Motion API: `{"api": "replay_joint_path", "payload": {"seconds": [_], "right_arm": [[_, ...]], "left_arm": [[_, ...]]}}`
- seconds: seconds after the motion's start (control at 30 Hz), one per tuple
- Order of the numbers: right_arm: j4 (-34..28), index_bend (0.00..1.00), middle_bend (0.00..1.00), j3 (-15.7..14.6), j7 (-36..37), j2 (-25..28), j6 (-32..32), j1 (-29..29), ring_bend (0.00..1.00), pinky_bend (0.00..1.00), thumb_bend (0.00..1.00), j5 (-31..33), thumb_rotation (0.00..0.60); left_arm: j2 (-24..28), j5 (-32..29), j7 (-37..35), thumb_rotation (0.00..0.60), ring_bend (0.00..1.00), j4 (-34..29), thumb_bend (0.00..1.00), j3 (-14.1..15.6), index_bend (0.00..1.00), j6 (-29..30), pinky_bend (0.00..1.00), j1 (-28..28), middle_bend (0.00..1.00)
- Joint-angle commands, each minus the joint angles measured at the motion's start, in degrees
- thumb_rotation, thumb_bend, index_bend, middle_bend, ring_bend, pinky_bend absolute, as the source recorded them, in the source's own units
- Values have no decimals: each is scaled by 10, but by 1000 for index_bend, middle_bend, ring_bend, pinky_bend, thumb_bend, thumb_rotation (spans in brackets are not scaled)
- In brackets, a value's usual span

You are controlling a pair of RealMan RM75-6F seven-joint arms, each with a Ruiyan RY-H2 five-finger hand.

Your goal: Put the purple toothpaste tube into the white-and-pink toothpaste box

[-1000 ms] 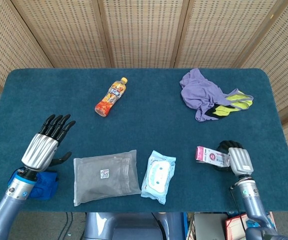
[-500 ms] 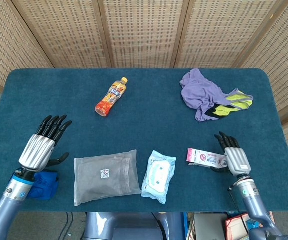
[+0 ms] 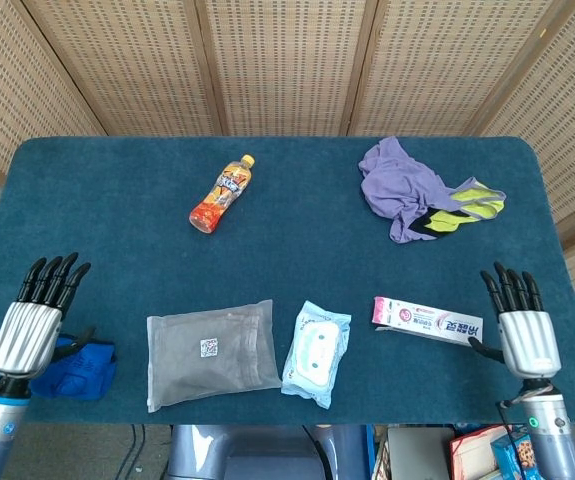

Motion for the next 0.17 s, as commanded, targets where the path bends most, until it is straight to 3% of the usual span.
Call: {"api": "replay_joint_path", "payload": {"seconds": [0.03, 0.17], "right_arm": [[12, 0, 0, -3, 22, 6, 14, -16, 0, 0, 17, 0, 600], [26, 0, 0, 2, 65, 15, 16, -28, 0, 0, 18, 11, 600]], "left_arm": [[-12, 6, -20, 600, 0, 28, 272, 11, 13, 14, 0, 19, 0], [-29, -4, -23, 600, 0, 64, 272, 9, 13, 25, 0, 37, 0]]}}
